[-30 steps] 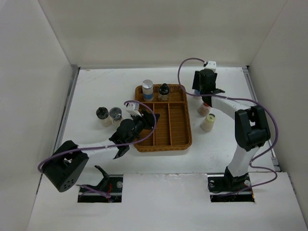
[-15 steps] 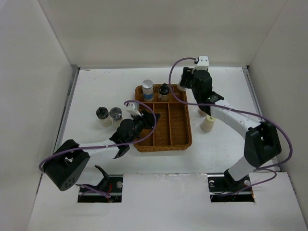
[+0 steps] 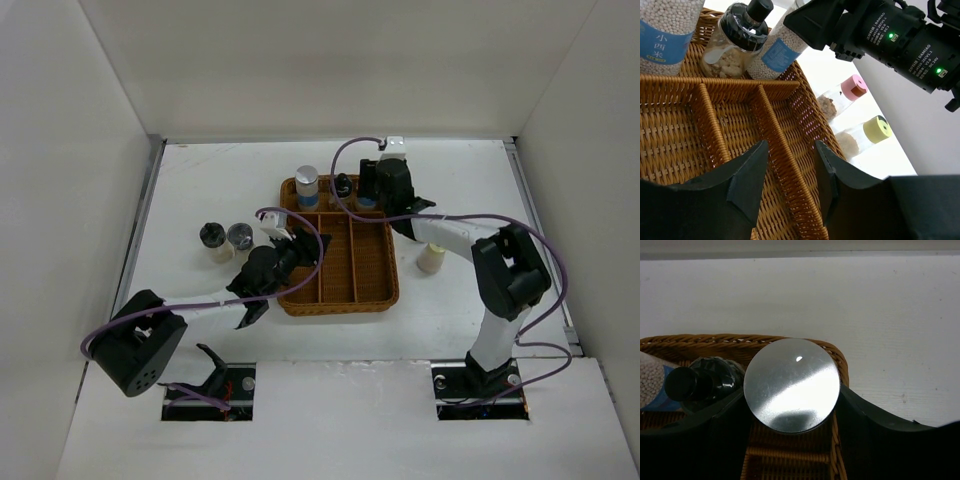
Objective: Organize the condiment bottles
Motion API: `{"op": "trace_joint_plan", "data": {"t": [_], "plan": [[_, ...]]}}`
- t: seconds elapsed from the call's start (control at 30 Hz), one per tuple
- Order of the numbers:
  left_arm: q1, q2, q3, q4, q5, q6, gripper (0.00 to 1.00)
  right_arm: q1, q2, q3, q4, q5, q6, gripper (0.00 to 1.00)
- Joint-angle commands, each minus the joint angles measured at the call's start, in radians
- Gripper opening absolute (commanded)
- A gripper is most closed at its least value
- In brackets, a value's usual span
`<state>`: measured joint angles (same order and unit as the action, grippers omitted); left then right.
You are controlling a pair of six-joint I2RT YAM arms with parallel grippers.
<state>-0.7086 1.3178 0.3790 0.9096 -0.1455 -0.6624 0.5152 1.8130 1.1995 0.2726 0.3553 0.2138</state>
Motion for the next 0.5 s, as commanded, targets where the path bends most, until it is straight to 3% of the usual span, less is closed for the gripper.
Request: {"op": "trace_joint_plan", "data": {"t": [0.0,0.1,0.23,0.47], "plan": [[0.005,-0.009,-0.006,0.058,0.000,0.007,0.41,0.018,0.006,0.034,0.089,0.002,0.015,0.60],[0.013,-0.026,-0.011,0.054,-0.008,0.017,0.45,0.018,0.005,0.022,0.105,0.002,0.019,0.74],[0.022,-0.063,-0.003,0.019,-0.052,0.050,0.55,0.019,-0.044,-0.011,0.112,0.010,0.033,0.85],[0.039,-0.144,0.070,-0.202,-0.187,0.087,0.76,0.032,-0.234,-0.127,0.102,0.062,0.097,0.92]]}}
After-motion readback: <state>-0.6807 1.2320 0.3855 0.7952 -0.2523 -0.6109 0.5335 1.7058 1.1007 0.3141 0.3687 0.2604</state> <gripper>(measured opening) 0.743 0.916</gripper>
